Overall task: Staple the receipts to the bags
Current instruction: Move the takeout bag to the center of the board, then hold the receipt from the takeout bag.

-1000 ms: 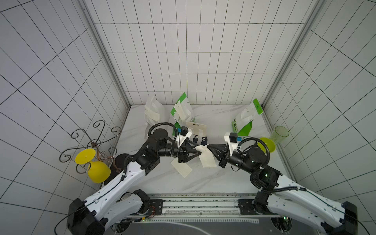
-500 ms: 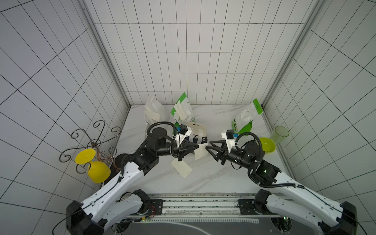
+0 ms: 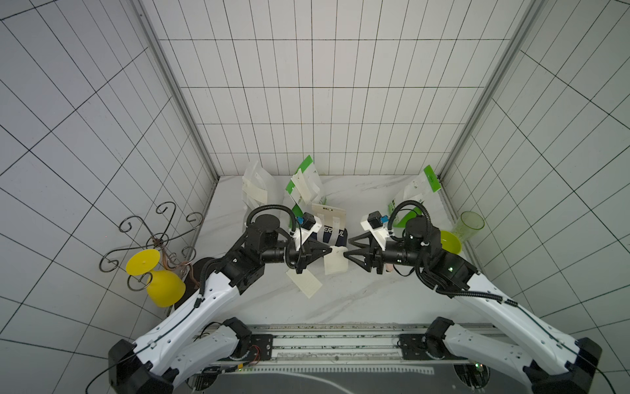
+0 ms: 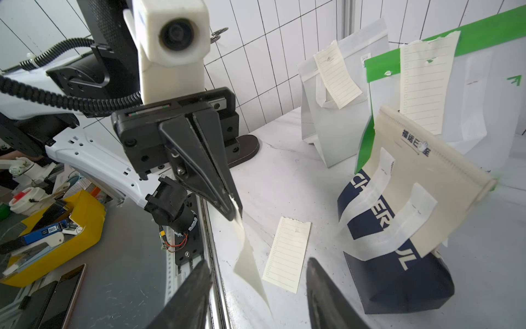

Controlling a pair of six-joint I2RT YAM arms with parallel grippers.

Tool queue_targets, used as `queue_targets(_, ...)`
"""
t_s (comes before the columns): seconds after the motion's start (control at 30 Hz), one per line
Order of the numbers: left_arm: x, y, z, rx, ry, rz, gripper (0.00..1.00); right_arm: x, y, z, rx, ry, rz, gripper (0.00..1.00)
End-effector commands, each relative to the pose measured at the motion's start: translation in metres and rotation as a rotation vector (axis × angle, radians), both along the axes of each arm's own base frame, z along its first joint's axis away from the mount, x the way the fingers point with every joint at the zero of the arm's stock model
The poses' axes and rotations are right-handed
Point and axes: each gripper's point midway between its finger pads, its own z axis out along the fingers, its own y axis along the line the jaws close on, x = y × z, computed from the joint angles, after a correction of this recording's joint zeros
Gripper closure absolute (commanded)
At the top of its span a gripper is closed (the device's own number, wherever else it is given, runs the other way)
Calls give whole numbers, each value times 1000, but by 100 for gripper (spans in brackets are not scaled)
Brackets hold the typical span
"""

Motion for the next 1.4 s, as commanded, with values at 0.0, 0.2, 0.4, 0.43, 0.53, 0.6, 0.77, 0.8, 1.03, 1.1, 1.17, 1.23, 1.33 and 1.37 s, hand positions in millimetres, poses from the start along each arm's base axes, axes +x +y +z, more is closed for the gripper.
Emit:
queue_targets(0.0,-10,0,17,-28,-59,-42,100,-3,3,33,22,-71,50,49)
queue_targets(0.2,-10,-1,15,-25,-53,-46,100,-1,9,33,43,-66,68,63)
queue_targets(0.4,-5,-2,14,-19,-44,-21,100,0,11,34,69,-58,64,100)
queue_targets(0.43,0,-1,15,-20,-39,10,94,2,9,36,76,-61,43,100)
queue_targets(0.53,14,3,28,-47,-47,112,45,23,-1,37,75,-63,-99,100)
queue_targets(0.6,33,13,45,-73,-75,247,37,39,-13,34,64,-55,-203,100)
queue_targets(0.77,85,47,86,-86,-154,594,30,64,-31,16,-15,-36,-345,100)
queue_targets(0.8,92,48,89,-84,-162,611,29,65,-31,13,-21,-35,-352,100)
queue_targets(1.03,154,46,85,-101,-132,623,26,65,-25,-7,-41,13,-325,100)
queue_targets(1.1,169,39,75,-81,-113,613,26,69,-21,-17,-41,34,-323,100)
queue_targets(1.17,181,34,67,-66,-96,614,26,75,-16,-27,-42,56,-331,100)
queue_targets(1.23,190,29,63,-54,-89,613,26,82,-14,-35,-42,66,-352,100)
queue_targets(1.33,201,27,54,-18,-86,626,26,96,-12,-50,-73,80,-387,100)
queue_targets(1.37,205,28,52,-11,-83,629,26,101,-11,-57,-90,89,-402,100)
